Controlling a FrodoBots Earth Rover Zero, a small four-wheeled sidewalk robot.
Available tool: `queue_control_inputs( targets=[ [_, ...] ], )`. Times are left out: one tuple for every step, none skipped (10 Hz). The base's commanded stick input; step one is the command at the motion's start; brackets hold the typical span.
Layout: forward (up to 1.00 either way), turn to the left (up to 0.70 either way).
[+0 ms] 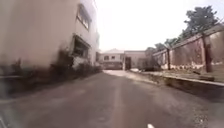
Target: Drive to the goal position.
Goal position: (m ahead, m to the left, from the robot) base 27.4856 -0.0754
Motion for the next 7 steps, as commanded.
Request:
queue_control_inputs(
  targets=[
    [0.7,0.01],
    [0.7,0.01],
    [0.7,0.01],
    [0.7,0.01],
    [0.7,0.01],
    [0.7,0.01],
    [0.7,0.01]
  ],
)
